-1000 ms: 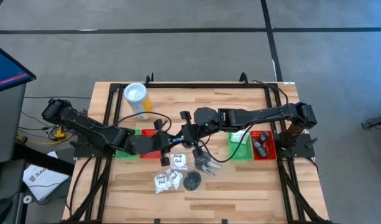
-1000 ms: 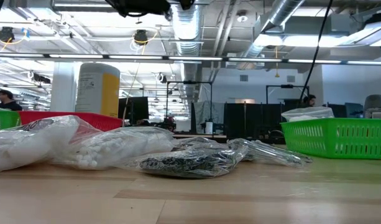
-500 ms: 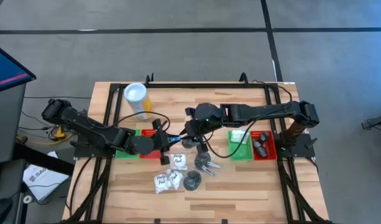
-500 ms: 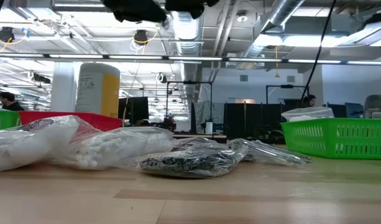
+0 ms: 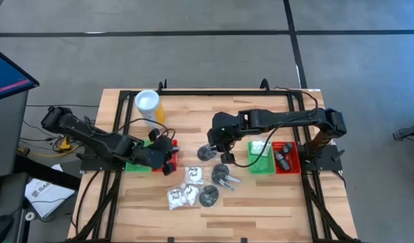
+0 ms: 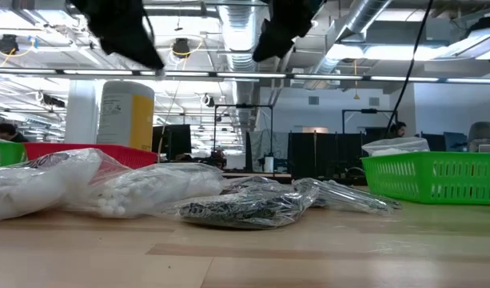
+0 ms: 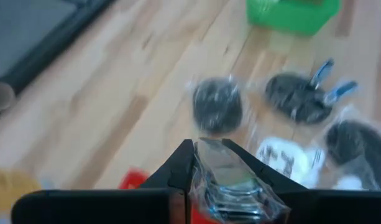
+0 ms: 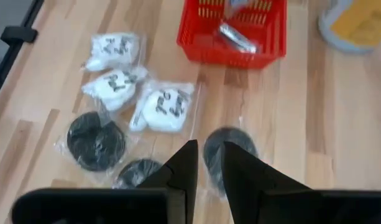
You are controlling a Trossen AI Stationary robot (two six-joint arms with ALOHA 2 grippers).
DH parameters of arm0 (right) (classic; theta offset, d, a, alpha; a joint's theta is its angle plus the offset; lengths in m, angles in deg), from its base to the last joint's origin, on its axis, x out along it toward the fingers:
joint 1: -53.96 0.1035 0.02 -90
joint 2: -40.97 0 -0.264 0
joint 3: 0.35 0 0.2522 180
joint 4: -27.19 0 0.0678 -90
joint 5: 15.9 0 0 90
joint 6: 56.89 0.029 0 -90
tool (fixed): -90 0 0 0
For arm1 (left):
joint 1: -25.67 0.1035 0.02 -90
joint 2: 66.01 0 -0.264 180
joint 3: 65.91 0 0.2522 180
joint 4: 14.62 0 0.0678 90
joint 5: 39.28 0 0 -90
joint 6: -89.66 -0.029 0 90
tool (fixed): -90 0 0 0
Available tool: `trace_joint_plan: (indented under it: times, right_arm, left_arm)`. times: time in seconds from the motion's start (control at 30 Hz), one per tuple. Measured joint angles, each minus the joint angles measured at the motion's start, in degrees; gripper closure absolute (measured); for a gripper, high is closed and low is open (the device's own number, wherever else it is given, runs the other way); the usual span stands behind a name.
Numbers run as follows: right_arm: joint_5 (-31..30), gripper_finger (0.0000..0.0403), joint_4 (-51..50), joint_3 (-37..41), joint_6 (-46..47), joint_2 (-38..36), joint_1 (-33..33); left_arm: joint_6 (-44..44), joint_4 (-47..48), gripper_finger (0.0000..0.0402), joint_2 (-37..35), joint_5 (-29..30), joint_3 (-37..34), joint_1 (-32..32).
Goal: Pick & Place Travel size toiletries
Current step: Put the silver nail cutter into the left red bin
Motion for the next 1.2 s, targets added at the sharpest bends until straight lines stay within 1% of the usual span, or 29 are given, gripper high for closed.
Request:
trace_joint_plan:
  times: [0.2,0.37,0.5,0.63,0.83,1.07,1.2]
  right_arm:
    - [0.00,0.0339,-3.64,0.00,0.96,0.00,0.28]
    - [-0.02,0.0339,-6.32,0.00,3.04,0.00,0.24]
    - [-0.25,0.0339,-8.61,0.00,3.08,0.00,0.26]
    - [-0.27,0.0339,-9.26,0.00,3.22,0.02,0.26]
    - [-0.29,0.0339,-9.11,1.57,3.91,0.00,0.26]
    - [-0.31,0.0339,-6.41,6.07,5.13,0.02,0.26]
    - [-0.31,0.0339,-5.19,8.05,5.57,0.02,0.26]
  left_arm:
    - [10.81,8.78,0.0354,0.11,-4.72,-0.14,0.43]
    - [15.91,9.81,0.0354,0.48,-11.32,-3.48,3.09]
    - [18.70,10.07,0.0354,0.77,-14.99,-6.94,5.73]
    - [19.52,9.49,0.0354,0.75,-18.02,-8.77,7.67]
    - [19.60,8.00,0.0332,0.77,-20.43,-10.64,9.39]
    - [19.29,7.49,0.0339,0.77,-20.46,-10.69,9.40]
    - [19.28,7.26,0.0326,0.77,-20.48,-10.69,9.40]
